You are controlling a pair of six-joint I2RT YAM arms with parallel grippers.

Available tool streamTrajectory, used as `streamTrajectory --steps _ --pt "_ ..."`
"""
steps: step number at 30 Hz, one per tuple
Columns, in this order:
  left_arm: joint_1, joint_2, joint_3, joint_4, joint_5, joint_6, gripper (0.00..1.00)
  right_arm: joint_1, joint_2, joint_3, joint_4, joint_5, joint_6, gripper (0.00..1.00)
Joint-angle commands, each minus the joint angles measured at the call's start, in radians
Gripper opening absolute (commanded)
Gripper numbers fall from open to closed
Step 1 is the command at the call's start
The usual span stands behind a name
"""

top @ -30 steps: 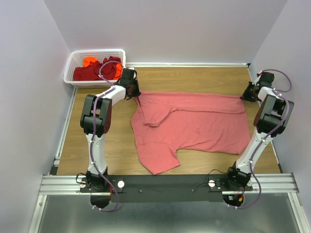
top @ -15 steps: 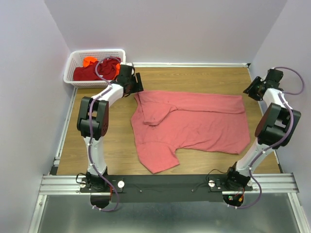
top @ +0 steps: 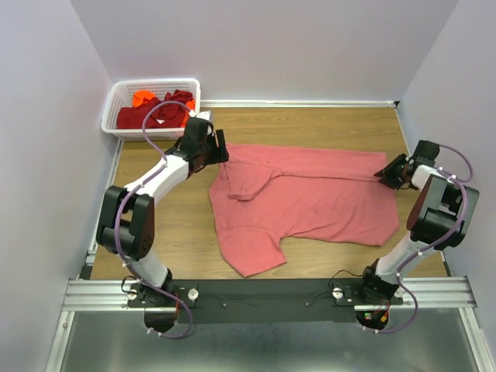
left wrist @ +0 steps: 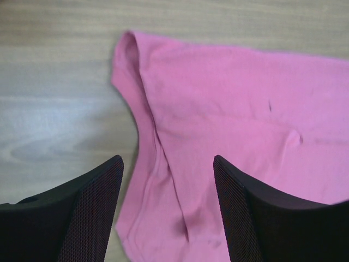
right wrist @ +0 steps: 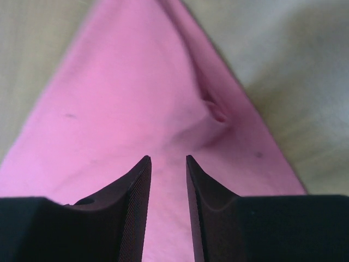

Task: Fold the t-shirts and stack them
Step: Fold the tshirt

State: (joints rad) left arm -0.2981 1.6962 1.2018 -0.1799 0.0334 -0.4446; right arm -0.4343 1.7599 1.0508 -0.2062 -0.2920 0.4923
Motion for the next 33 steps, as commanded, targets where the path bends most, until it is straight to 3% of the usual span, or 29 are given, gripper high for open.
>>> streamTrajectory --steps 1,11,15,22,33 --pt "-0.057 -0.119 -0.115 0.003 -0.056 0.03 0.75 -0.03 0.016 -0.073 0.091 0.056 0.042 0.39" --pt "-0.271 -0.25 -0.254 0.028 -0.177 0.061 0.71 -0.034 -0.039 -0.107 0.094 0.174 0.014 0.39" --pt "-0.344 -0.256 -0.234 0.005 -0.271 0.105 0.71 -0.031 -0.082 -0.115 0.091 0.052 0.035 0.39" --pt "-0.391 -0.234 -0.212 0.0 -0.285 0.106 0.7 -0.032 -0.126 -0.074 0.091 0.027 0.08 0.38" --pt "-0.414 -0.227 -0.211 -0.013 -0.308 0.087 0.69 -0.06 0.058 -0.07 0.142 0.126 0.078 0.33"
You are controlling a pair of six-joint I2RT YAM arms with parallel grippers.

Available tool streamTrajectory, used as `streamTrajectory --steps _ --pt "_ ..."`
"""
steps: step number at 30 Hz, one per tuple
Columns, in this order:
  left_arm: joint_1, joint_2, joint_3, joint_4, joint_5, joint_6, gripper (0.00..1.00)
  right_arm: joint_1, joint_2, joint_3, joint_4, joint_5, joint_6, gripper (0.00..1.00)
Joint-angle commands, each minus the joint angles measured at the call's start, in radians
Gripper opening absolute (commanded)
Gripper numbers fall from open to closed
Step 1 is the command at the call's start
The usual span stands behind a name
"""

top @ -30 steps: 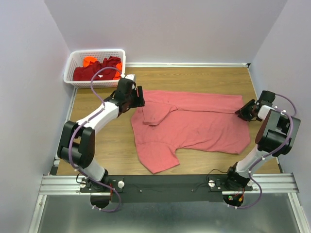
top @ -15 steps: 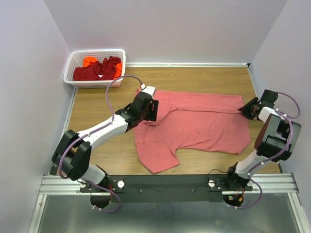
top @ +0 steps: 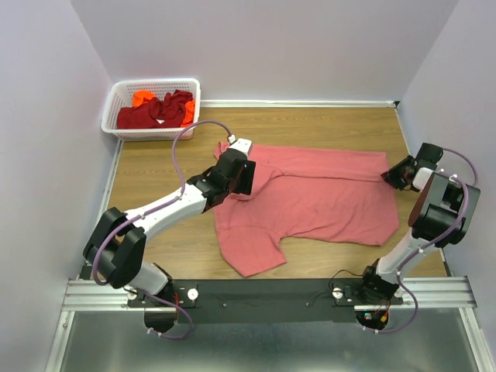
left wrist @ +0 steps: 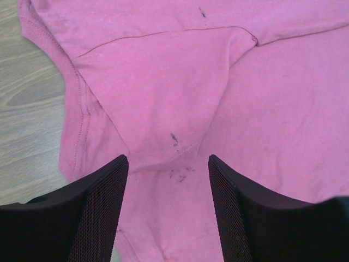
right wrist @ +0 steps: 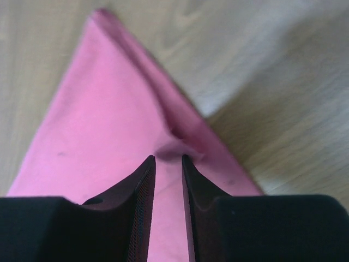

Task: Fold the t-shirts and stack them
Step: Fold the tshirt

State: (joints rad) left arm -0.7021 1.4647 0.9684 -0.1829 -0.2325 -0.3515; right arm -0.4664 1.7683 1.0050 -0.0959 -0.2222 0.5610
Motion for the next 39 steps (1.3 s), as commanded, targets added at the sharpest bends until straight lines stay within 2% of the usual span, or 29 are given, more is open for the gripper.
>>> streamTrajectory --steps 1,7,10,15,17,18,25,31,39 --pt "-0.011 0.005 0.023 -0.01 -0.045 -0.007 0.69 -0.034 0.056 -0.049 0.038 0.06 0.005 0.33" --pt "-0.022 0.02 0.021 -0.021 -0.063 0.003 0.69 -0.057 0.013 -0.095 0.041 0.08 -0.018 0.33" --pt "-0.033 0.031 0.026 -0.024 -0.093 0.023 0.69 -0.055 -0.07 -0.121 0.035 0.019 0.011 0.35" --pt "-0.069 0.083 0.056 -0.03 -0.175 0.089 0.72 0.024 -0.193 -0.163 0.016 -0.02 0.039 0.43" --pt "-0.106 0.121 0.087 -0.035 -0.234 0.135 0.72 0.07 -0.246 -0.172 -0.001 -0.017 0.036 0.51" --pt "-0.117 0.135 0.099 -0.038 -0.249 0.161 0.72 0.119 -0.263 -0.174 -0.007 -0.016 0.034 0.58" --pt "-0.217 0.29 0.188 -0.043 -0.36 0.206 0.69 0.294 -0.398 -0.226 -0.059 -0.045 0.002 0.85" --pt "-0.257 0.397 0.225 -0.009 -0.399 0.22 0.57 0.33 -0.489 -0.319 -0.082 -0.101 0.007 0.88" --pt "-0.263 0.496 0.28 0.01 -0.485 0.236 0.57 0.334 -0.567 -0.414 -0.096 -0.14 -0.001 0.89"
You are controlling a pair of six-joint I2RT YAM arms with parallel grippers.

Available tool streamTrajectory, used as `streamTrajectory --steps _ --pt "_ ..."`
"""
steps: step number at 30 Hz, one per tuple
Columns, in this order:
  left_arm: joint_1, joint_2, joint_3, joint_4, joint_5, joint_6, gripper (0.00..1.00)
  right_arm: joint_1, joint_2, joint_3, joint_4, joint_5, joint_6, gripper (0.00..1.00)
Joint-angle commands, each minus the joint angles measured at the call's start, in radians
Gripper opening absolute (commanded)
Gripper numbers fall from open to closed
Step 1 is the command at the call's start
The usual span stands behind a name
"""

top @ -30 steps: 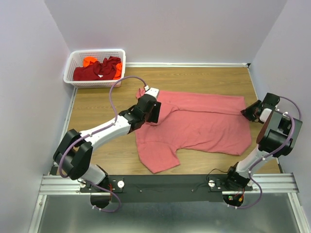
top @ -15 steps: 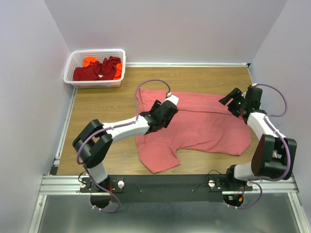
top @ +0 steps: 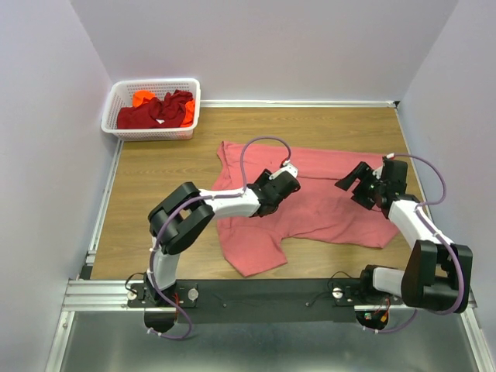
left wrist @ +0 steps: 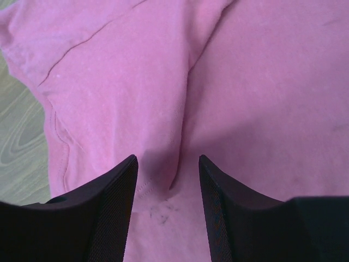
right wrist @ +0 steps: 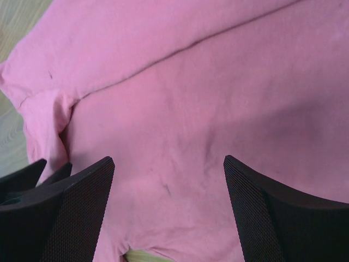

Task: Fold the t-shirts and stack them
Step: Fold the tshirt

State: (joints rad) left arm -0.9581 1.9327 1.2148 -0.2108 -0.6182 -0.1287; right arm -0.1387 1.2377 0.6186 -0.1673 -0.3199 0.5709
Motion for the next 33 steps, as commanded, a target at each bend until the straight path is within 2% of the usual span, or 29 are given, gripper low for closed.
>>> streamTrajectory --steps 1,9,10,16,22,27,33 --pt "-0.005 0.04 0.034 0.042 -0.132 0.023 0.56 0.007 -0.044 -0.036 -0.026 -0.047 -0.011 0.89" --pt "0.001 0.086 0.041 0.065 -0.224 0.075 0.54 0.007 -0.069 -0.042 -0.051 -0.036 -0.028 0.89" --pt "0.005 0.092 0.045 0.068 -0.236 0.08 0.51 0.005 -0.067 -0.043 -0.054 -0.036 -0.028 0.89" --pt "0.065 0.083 0.078 0.071 -0.27 0.1 0.5 0.007 -0.064 -0.028 -0.077 -0.057 -0.037 0.89" --pt "0.134 0.107 0.144 0.085 -0.241 0.124 0.51 0.007 -0.057 -0.002 -0.11 -0.057 -0.06 0.89" --pt "0.188 0.126 0.205 0.11 -0.154 0.196 0.51 0.007 -0.047 0.015 -0.129 -0.065 -0.075 0.89" --pt "0.251 0.13 0.247 0.126 -0.054 0.201 0.54 0.007 -0.035 0.027 -0.143 -0.122 -0.12 0.89"
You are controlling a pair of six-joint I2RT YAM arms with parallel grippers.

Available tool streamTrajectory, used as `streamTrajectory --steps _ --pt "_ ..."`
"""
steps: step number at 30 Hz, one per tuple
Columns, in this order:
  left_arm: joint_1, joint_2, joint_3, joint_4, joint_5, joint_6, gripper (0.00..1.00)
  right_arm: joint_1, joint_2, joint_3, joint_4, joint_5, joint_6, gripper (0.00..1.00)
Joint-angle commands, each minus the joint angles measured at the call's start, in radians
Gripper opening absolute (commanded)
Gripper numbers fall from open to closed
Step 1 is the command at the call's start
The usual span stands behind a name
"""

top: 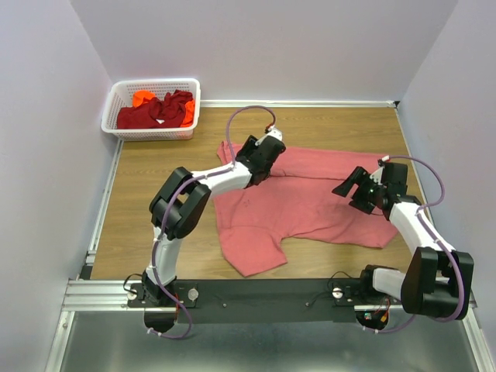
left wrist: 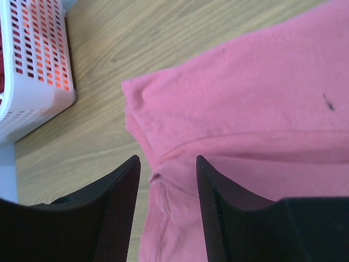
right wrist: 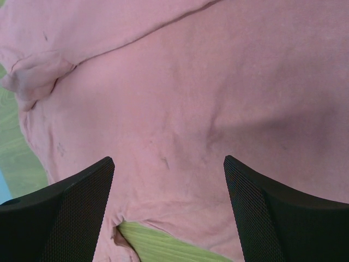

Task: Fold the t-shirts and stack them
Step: Fold the tshirt

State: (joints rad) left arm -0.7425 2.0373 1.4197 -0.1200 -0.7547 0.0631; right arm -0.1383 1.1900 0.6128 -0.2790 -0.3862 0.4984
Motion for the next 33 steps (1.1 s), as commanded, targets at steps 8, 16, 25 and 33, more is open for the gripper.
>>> streamTrajectory --steps 8,16,25,33 --pt "0.061 -0.105 0.093 -0.141 0.254 -0.3 0.7 0.022 0.022 0.059 -0.032 -0.08 -0.069 0.89" --pt "0.081 -0.387 -0.378 0.159 0.632 -0.736 0.75 0.046 0.037 0.061 -0.031 -0.085 -0.072 0.89" --pt "0.117 -0.325 -0.539 0.428 0.763 -0.914 0.63 0.048 -0.006 0.038 -0.032 -0.098 -0.07 0.89" --pt "0.137 -0.261 -0.53 0.49 0.674 -0.953 0.58 0.048 -0.041 0.025 -0.043 -0.111 -0.07 0.89"
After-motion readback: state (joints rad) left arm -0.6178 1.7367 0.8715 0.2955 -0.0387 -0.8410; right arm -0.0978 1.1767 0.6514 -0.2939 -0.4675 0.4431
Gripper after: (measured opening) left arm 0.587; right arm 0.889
